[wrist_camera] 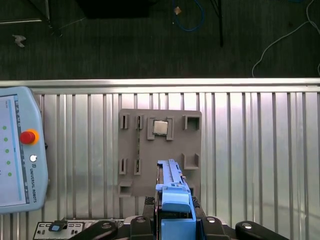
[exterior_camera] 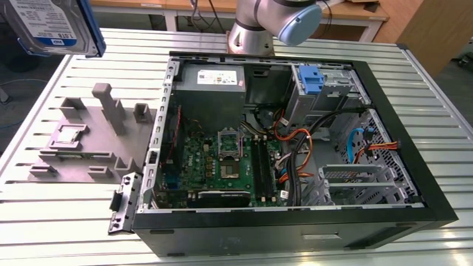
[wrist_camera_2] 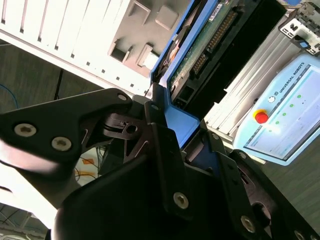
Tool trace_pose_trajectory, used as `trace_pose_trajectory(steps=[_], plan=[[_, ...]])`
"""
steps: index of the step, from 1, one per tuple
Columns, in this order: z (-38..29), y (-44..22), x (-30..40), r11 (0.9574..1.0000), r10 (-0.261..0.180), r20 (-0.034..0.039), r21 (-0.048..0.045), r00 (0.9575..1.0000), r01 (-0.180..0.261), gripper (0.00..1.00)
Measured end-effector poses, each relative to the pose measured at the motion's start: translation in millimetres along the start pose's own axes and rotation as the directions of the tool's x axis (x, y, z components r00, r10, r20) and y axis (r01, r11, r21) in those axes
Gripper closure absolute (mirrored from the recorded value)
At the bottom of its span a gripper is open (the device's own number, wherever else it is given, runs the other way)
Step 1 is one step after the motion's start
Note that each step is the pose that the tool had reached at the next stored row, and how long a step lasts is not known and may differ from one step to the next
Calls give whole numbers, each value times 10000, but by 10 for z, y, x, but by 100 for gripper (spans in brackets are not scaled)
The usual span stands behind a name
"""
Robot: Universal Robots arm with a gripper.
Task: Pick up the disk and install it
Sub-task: 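Pick up the disk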
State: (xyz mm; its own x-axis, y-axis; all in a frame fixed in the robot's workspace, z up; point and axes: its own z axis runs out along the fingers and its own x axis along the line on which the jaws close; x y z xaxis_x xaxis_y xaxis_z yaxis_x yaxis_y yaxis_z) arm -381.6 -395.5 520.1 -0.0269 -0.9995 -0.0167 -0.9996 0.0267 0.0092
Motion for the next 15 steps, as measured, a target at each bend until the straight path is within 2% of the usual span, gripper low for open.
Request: trace_pose_trajectory(steps=[15], plan=[[-1, -49, -1, 10000, 0, 0, 0, 10000, 0, 64]])
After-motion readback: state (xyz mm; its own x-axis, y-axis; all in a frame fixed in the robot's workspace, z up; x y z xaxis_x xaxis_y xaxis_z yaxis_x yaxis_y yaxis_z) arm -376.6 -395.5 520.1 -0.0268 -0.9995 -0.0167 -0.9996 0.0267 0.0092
